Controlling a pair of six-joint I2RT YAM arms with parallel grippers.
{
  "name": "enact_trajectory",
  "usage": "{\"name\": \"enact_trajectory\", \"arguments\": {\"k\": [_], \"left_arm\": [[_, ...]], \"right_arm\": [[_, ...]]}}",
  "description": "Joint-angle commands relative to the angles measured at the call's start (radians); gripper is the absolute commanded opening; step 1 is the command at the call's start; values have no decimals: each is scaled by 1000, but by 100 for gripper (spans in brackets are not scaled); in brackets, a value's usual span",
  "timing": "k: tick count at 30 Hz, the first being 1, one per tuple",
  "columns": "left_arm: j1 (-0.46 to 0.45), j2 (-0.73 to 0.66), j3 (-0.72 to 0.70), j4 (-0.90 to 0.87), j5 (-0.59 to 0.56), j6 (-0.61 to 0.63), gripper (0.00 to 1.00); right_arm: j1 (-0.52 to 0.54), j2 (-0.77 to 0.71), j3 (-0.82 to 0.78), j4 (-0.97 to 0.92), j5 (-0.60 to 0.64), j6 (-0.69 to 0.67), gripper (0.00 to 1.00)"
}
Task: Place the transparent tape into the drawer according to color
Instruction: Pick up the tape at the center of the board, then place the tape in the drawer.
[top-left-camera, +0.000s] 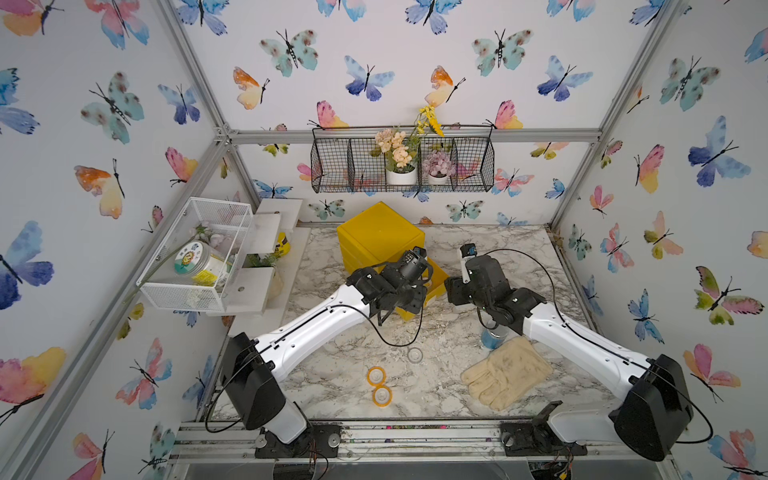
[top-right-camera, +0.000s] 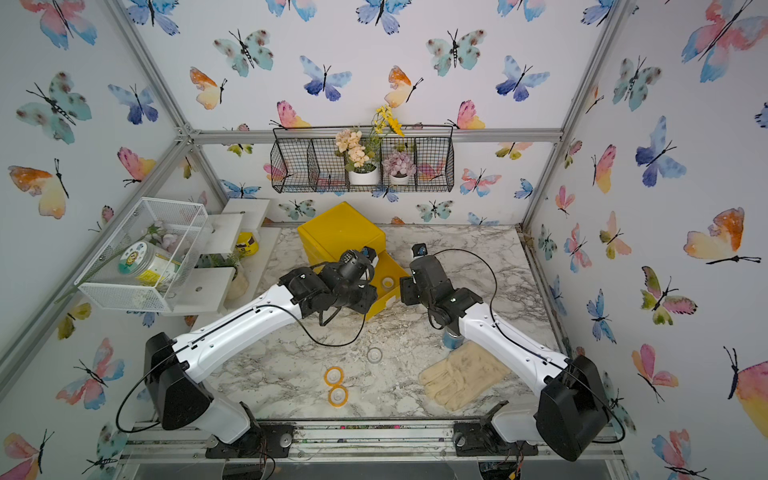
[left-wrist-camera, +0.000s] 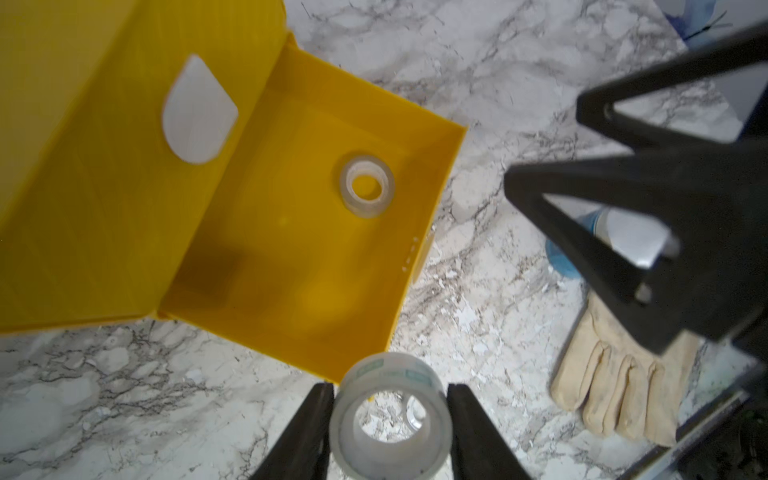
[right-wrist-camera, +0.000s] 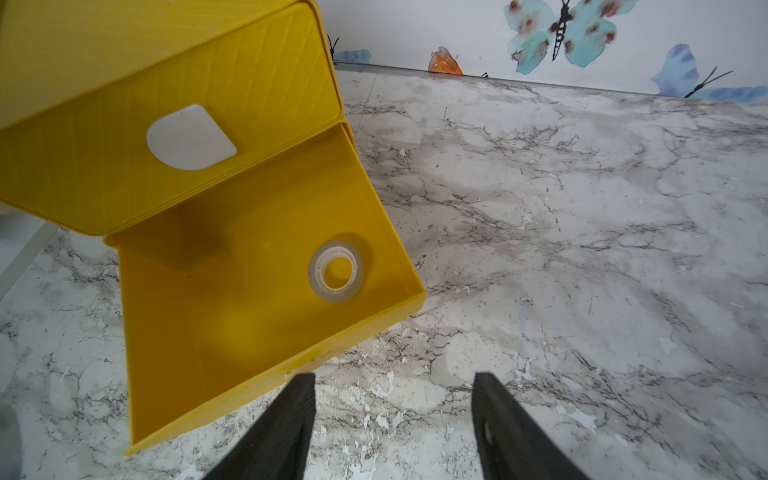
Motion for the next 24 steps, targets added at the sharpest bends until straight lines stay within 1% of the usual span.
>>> {"name": "enact_trajectory", "arguments": {"k": [1, 7, 11, 14, 19, 24], "left_arm": [[24, 81, 63, -48, -12, 33, 44], [50, 177, 109, -50, 15, 39, 43], [55, 196, 100, -49, 15, 40, 45], [59, 208, 97, -47, 16, 39, 52], [70, 210, 95, -44, 12, 29, 70], [71, 167, 92, -33, 12, 15, 81]], "right_arm": [[-8, -26, -26, -6, 14, 16, 64], [-9, -41, -56, 0, 5, 26, 64], [-9, -50, -66, 11, -18, 27, 65], [-9, -53, -67, 22, -51, 25, 65], [-8, -73, -86, 53, -139, 14, 66], [-8, -119, -115, 77, -227, -3, 66]]}}
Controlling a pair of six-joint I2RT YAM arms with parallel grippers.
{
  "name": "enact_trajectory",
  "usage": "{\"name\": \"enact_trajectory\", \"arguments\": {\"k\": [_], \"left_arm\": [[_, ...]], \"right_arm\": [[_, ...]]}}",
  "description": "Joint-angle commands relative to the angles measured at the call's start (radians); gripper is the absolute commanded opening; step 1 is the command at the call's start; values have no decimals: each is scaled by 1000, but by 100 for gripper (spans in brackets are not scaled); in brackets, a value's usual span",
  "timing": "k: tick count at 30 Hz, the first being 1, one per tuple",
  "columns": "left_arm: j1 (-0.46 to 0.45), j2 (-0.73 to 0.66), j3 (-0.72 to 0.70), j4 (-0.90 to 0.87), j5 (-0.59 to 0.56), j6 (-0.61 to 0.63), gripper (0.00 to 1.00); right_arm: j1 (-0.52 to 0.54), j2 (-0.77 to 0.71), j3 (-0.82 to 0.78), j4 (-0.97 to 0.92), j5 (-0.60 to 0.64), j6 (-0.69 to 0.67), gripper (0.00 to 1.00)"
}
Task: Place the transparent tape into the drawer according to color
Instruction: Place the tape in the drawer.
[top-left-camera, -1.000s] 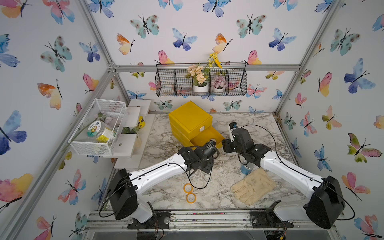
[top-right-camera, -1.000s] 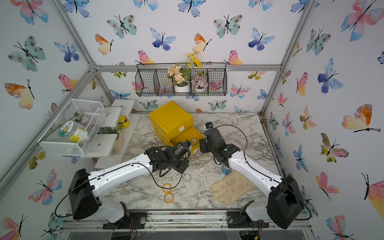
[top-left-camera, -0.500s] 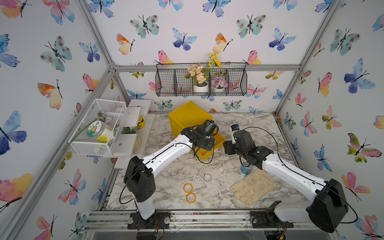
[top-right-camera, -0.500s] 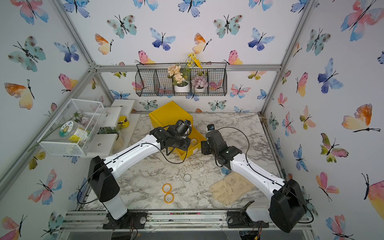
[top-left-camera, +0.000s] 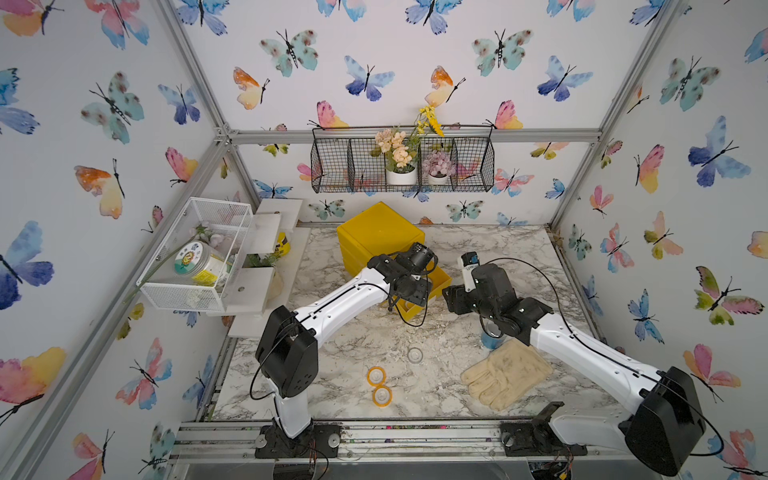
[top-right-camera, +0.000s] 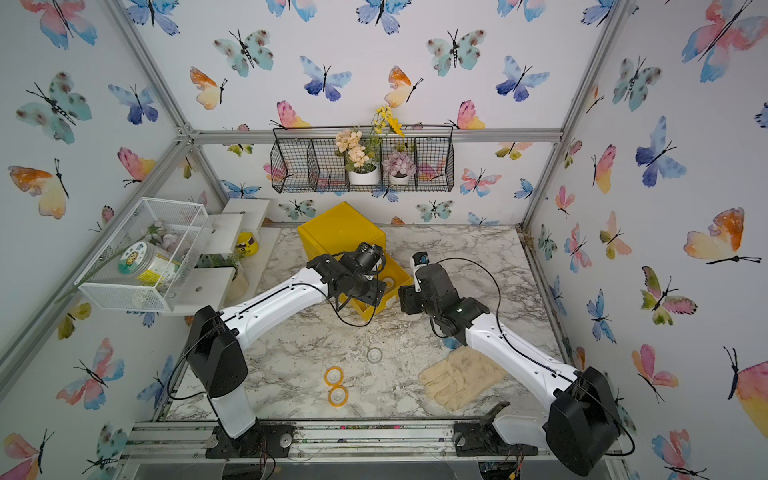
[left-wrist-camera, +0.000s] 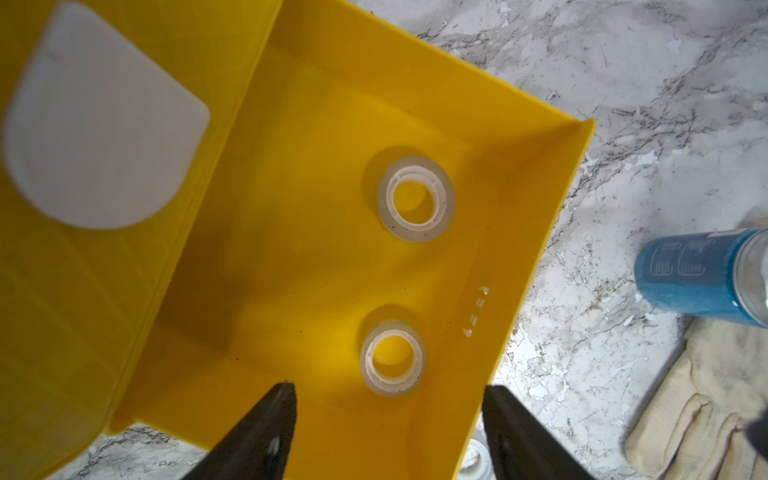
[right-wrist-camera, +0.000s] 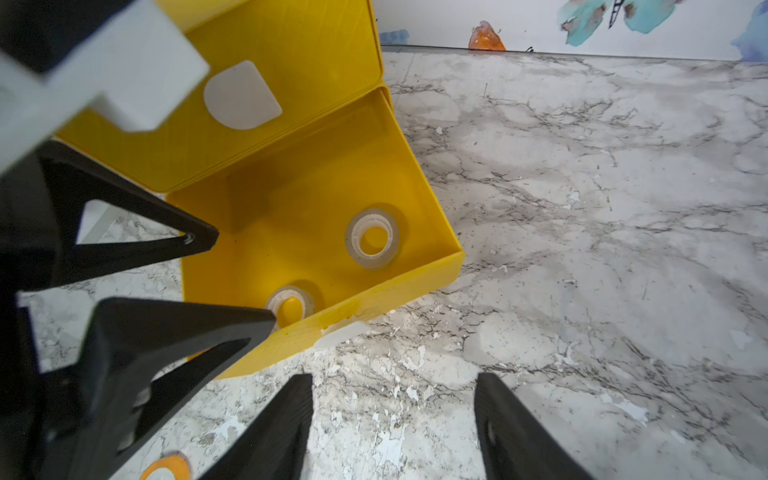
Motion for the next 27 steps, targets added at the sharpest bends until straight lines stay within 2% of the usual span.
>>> {"name": "enact_trajectory", "arguments": {"k": [1, 8, 11, 16, 22, 27], "left_arm": [[5, -53, -1, 0, 9, -14, 83], [5, -249, -117, 83, 48, -61, 99], [5, -348, -209, 134, 69, -74, 99], [5, -486, -341, 165, 85, -92, 99], [5, -676, -527, 242, 15, -130, 99], [5, -803, -646, 309, -17, -152, 99]], "right_arm": [[-8, -40, -18, 33, -102, -24, 66], [-7, -55, -40, -4, -232, -62, 66], [13, -39, -46, -24, -283, -88, 66], [108, 21, -33, -84, -239, -116, 66], [218, 123, -23, -142, -224, -130, 66], [317, 276, 26, -206, -175, -134, 66]]}}
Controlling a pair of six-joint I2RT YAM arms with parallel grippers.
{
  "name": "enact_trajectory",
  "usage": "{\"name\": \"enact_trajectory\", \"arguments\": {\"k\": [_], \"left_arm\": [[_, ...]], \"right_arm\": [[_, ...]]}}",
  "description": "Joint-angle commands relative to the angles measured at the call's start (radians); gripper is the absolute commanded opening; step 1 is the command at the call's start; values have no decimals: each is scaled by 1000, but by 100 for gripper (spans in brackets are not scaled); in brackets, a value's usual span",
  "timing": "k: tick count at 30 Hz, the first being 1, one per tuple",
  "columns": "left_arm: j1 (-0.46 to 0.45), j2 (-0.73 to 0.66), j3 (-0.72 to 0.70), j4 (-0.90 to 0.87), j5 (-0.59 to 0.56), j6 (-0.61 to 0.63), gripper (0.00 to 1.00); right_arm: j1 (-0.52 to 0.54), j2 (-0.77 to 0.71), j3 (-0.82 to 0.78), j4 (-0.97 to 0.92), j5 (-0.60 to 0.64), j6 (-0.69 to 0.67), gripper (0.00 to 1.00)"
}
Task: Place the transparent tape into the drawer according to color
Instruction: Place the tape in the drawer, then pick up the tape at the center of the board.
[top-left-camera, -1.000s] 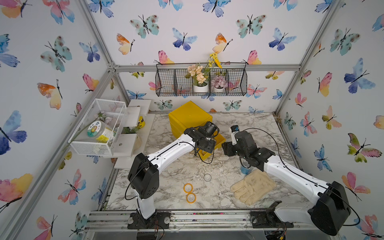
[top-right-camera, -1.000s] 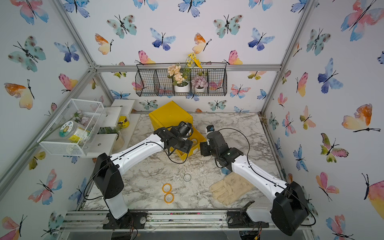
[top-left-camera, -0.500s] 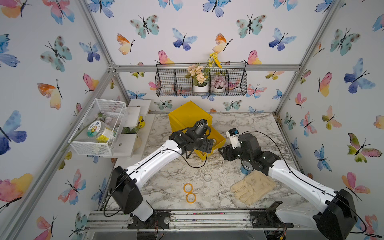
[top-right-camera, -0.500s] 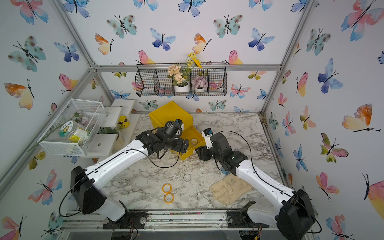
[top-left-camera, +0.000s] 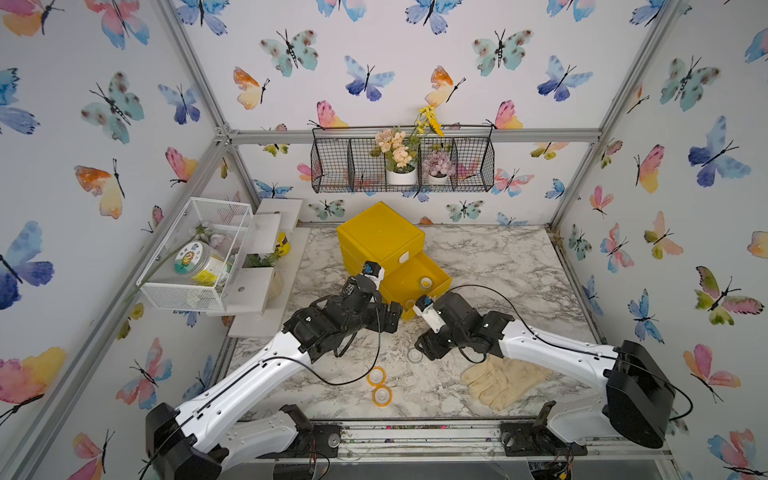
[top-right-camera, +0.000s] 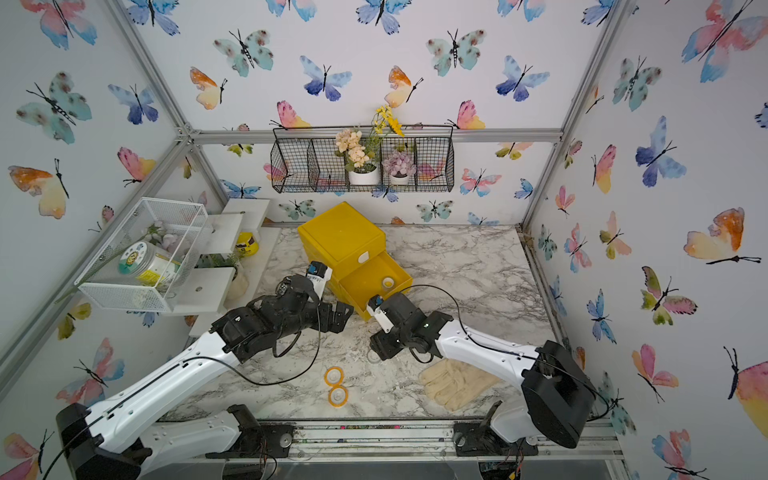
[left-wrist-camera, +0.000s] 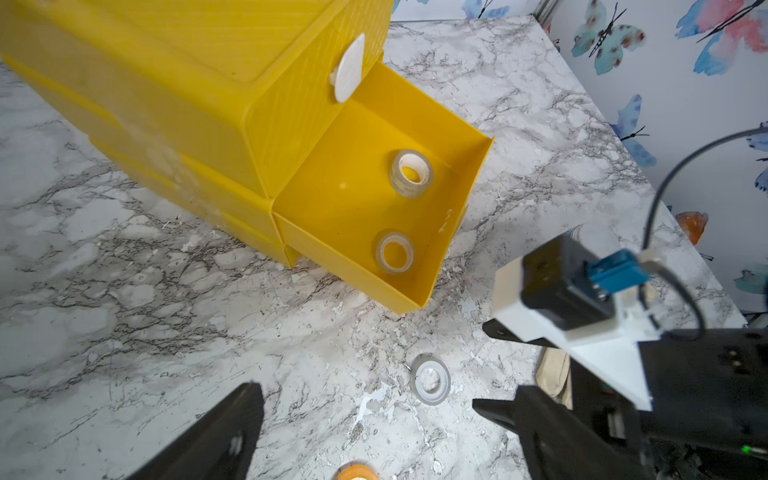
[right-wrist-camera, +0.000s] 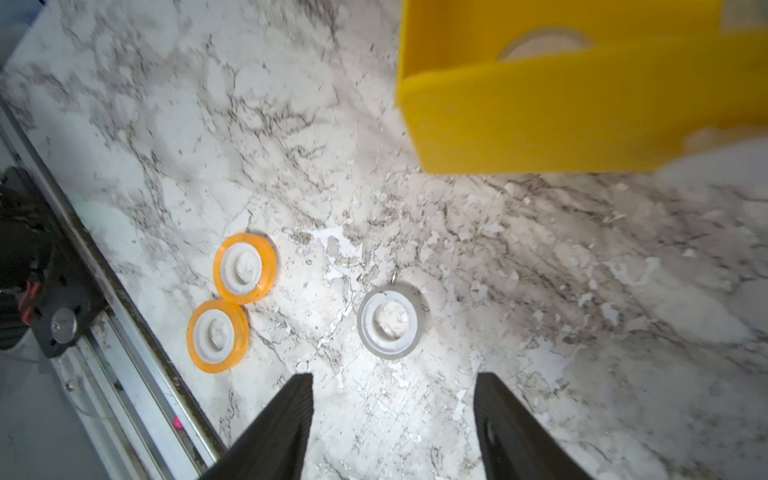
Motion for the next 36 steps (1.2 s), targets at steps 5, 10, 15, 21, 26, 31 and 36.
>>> {"name": "enact_trajectory", "arguments": {"k": [5, 10, 15, 21, 26, 31, 36], "left_arm": [[4, -111, -61, 73, -76, -31, 99], [4, -110, -64, 65, -64, -34, 99], [5, -108, -64, 50, -78, -38, 99], [4, -121, -67, 50, -89, -34, 99], [4, -129, -70, 43, -103, -31, 99], [4, -147, -76, 43, -118, -34, 99], [4, -167, -84, 41, -127, -38, 99]], "right_arm": [[76, 191, 99, -95, 99, 8, 67], [79, 252, 153, -121, 151, 20, 67], [83, 293, 173, -124, 145, 12, 67], [85, 329, 198, -139, 135, 6, 67], [88, 365, 224, -184, 147, -9, 67], [88, 397, 261, -237, 146, -30, 68], [97, 431, 293, -282, 175, -46, 67]]}}
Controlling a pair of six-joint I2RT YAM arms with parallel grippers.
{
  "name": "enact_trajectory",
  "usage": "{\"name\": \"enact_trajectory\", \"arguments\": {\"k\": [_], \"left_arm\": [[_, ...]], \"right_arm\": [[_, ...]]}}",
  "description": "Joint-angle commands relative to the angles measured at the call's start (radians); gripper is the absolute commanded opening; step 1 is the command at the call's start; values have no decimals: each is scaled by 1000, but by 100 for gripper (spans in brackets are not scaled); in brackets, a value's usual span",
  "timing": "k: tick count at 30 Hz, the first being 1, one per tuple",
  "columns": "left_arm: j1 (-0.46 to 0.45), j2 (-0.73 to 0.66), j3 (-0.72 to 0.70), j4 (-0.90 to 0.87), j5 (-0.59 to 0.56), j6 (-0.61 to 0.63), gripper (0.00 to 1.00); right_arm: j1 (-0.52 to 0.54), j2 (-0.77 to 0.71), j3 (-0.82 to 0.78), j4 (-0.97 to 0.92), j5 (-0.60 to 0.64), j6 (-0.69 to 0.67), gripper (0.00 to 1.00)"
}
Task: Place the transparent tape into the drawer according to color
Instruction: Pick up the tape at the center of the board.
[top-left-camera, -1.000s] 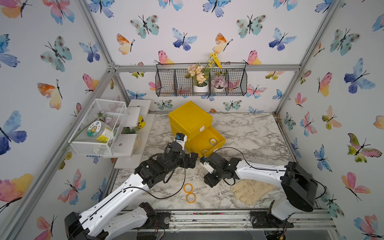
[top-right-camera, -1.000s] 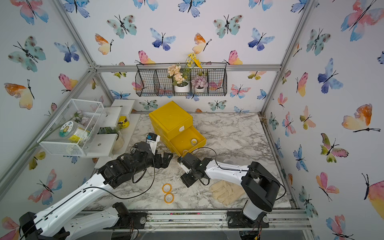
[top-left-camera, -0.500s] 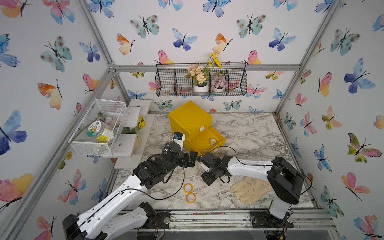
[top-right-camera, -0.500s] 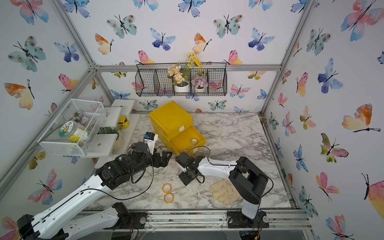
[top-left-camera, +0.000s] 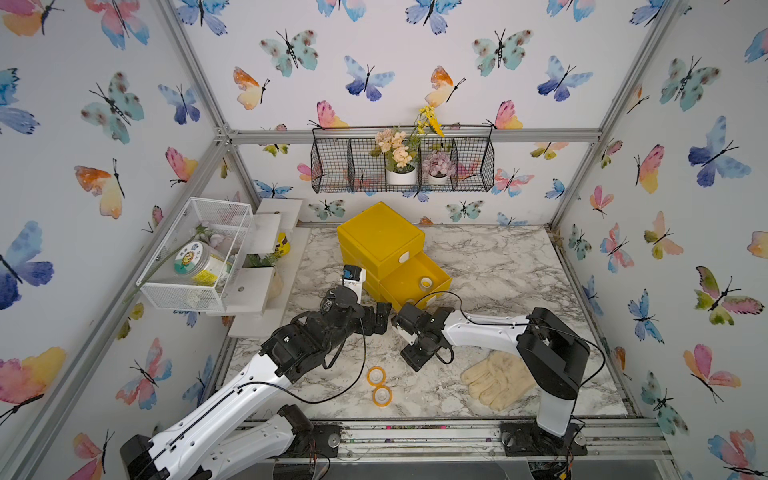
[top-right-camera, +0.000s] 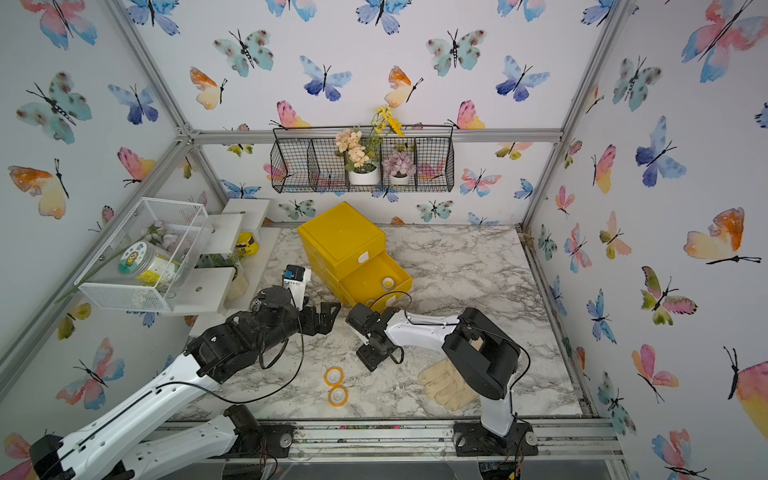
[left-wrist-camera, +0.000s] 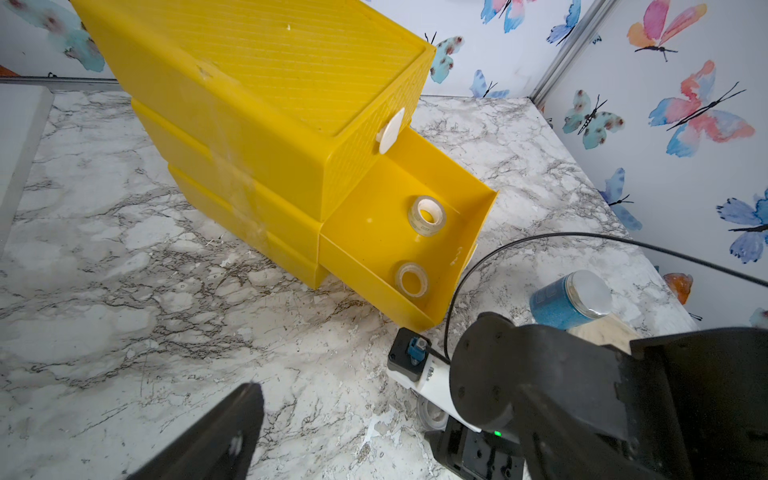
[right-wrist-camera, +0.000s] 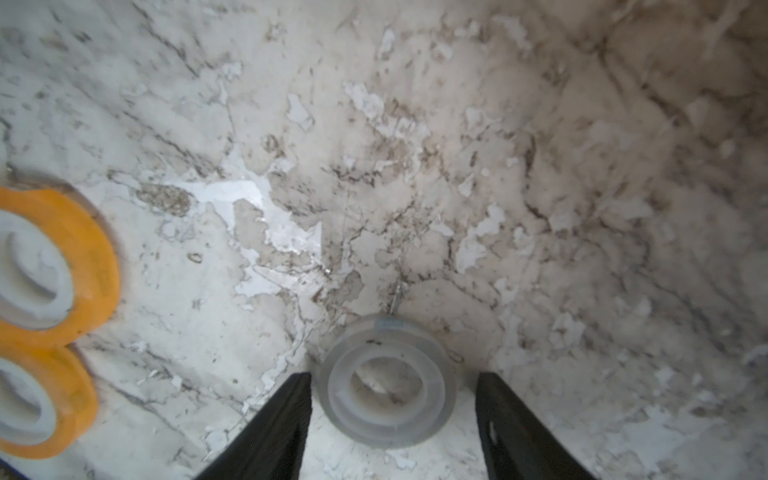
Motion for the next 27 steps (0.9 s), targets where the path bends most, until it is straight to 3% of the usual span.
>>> {"name": "enact_trajectory", "arguments": {"k": [1, 12, 23, 27], "left_arm": [[5, -30, -16, -9, -44, -7, 99], [4, -50, -22, -17, -65, -4, 99], [6, -47, -25, -17, -74, -3, 99], [4, -47, -26, -19, -81, -5, 99]], "right_arm": [[11, 30, 29, -68, 38, -24, 67], [33, 100, 84, -116, 68, -37, 64], [44, 78, 76, -99, 3, -44, 46], [44, 37, 72, -82, -3, -43, 45]]}}
